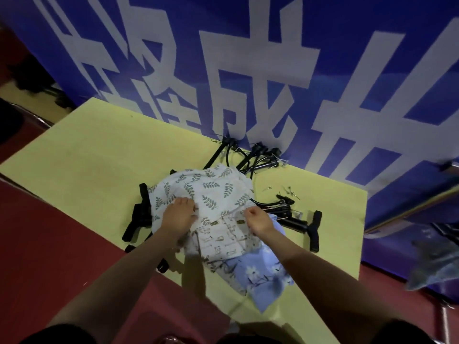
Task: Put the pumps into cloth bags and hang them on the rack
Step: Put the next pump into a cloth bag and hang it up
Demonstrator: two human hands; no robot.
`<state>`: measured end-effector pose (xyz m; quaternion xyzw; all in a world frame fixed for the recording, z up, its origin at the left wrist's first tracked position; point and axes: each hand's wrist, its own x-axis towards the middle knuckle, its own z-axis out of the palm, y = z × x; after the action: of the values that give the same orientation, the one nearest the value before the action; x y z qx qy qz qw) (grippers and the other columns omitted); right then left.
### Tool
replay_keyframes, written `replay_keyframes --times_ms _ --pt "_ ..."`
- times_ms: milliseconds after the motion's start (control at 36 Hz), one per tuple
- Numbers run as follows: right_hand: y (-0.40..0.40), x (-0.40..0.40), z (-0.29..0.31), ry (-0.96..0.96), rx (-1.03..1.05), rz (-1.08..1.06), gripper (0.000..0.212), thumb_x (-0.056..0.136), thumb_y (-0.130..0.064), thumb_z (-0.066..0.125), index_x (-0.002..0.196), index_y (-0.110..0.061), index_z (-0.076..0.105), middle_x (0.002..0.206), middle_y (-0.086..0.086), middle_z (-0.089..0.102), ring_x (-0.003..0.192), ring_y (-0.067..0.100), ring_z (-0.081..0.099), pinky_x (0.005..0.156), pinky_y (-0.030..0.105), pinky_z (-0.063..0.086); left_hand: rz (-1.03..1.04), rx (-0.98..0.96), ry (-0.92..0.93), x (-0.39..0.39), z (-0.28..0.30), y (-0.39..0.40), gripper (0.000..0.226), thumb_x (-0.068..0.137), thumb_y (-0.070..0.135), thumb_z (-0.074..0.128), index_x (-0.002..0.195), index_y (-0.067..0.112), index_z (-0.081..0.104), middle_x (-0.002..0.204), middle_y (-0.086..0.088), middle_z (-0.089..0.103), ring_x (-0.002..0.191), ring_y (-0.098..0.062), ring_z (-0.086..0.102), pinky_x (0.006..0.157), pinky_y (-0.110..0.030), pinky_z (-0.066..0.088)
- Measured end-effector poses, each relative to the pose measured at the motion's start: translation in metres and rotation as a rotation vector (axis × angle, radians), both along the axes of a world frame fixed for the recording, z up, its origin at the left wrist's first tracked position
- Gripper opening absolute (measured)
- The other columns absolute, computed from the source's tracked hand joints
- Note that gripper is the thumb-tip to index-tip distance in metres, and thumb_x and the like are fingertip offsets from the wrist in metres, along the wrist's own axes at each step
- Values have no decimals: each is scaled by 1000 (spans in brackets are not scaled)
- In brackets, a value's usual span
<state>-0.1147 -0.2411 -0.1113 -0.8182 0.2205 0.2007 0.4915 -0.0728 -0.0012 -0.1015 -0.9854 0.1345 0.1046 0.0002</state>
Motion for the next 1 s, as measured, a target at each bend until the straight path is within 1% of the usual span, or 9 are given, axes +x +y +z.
replay_keyframes --times_ms 167,306,389,500,611,750,833,944,1000 --pt "4 2 4 4 35 -44 33 101 -24 44 69 -15 40 60 7 35 54 22 33 56 33 28 -44 -144 -66 3 1 11 25 100 27 45 78 14 46 72 0 50 71 -17 47 54 -30 34" --pt "25 31 19 163 419 -302 34 97 -35 57 108 -3 55 87 18 62 77 32 64 67 38 56 -39 -447 41 4 7 19 21 97 26 53 77 18 49 77 2 50 70 -12 46 62 -28 37" --pt "36 45 19 192 542 -438 32 95 -35 59 110 -8 53 110 18 62 101 34 63 80 41 56 -30 -573 52 0 20 19 18 96 25 55 79 20 51 81 4 52 73 -6 46 64 -22 36" --pt "47 56 19 52 540 -479 38 91 -34 58 119 -10 60 114 11 64 105 32 60 96 52 50 37 -707 102 -4 39 22 16 94 22 58 79 25 54 86 7 54 82 -13 53 71 -26 41" --pt "56 52 56 -127 745 -472 19 92 -25 57 101 -10 64 111 12 66 102 28 61 95 42 47 176 -850 320 -11 67 23 21 98 25 52 93 9 65 97 -7 63 89 -20 59 77 -27 43" --pt "45 52 116 -290 893 -350 53 58 -32 71 104 -10 55 102 19 51 93 33 53 81 42 45 401 -1130 400 -7 93 14 31 102 35 39 97 17 63 94 0 62 88 -14 58 76 -23 46" --pt "32 40 155 -403 894 -271 47 56 -24 69 97 -5 54 87 18 53 76 29 56 70 35 47 577 -1331 445 -3 119 -10 42 102 42 35 88 11 60 84 -8 60 73 -16 56 64 -24 46" --pt "19 7 174 -591 538 58 45 62 -32 62 81 8 56 78 14 54 72 22 53 65 32 45 428 -1537 539 -16 150 -41 58 99 54 24 102 7 58 88 -9 64 76 -19 60 64 -30 49" --pt "13 -12 169 -613 423 239 36 69 -33 57 87 -2 65 77 0 61 71 14 55 65 27 45 389 -1583 592 -21 157 -55 60 99 56 24 113 11 60 98 -7 69 87 -18 65 75 -33 53"
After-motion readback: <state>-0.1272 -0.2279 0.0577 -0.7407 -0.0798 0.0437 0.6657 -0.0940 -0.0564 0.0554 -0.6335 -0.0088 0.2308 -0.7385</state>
